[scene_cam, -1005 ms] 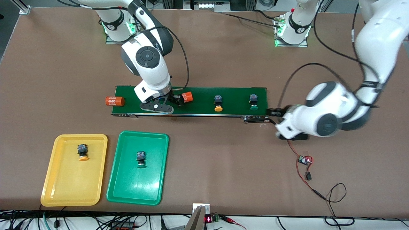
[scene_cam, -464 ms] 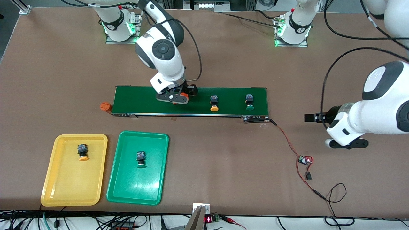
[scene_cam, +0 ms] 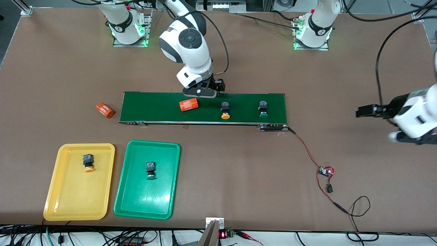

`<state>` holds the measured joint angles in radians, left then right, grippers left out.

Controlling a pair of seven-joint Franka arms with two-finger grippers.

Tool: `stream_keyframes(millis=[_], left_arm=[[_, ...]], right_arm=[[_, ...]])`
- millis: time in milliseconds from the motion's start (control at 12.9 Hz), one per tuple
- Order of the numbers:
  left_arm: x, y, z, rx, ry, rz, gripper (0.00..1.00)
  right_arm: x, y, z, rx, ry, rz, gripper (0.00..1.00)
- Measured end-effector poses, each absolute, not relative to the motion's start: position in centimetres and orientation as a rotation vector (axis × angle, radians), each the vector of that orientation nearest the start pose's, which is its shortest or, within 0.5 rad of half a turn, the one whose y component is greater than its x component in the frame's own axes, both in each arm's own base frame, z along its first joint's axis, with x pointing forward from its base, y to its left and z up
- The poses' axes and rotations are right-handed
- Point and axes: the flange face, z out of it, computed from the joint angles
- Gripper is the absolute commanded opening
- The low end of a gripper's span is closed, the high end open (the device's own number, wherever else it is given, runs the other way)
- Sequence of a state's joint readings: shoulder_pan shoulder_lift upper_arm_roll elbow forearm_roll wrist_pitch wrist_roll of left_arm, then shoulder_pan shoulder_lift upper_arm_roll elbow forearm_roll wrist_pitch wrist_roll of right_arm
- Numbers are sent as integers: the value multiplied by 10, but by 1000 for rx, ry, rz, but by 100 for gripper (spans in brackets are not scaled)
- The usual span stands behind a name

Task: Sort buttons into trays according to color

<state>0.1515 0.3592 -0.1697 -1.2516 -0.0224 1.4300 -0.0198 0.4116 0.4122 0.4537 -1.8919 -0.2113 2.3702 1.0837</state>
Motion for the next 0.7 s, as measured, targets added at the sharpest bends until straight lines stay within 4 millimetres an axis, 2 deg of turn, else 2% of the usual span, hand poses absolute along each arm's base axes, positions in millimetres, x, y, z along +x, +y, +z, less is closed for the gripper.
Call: stream_keyframes(millis=[155, 387, 541, 696], left_arm=[[620, 16, 569, -3180, -74, 148, 100], [581, 19, 592, -3175, -89, -25, 100], [555, 13, 596, -3158, -56, -16, 100], [549, 3, 591, -3146, -21, 4, 100]], right_arm=[[421, 474, 307, -3030, 159, -118, 100], [414, 476, 298, -3038, 140, -172, 100], [412, 478, 290, -3035, 154, -215, 100], [411, 480, 280, -3038, 148, -233, 100]])
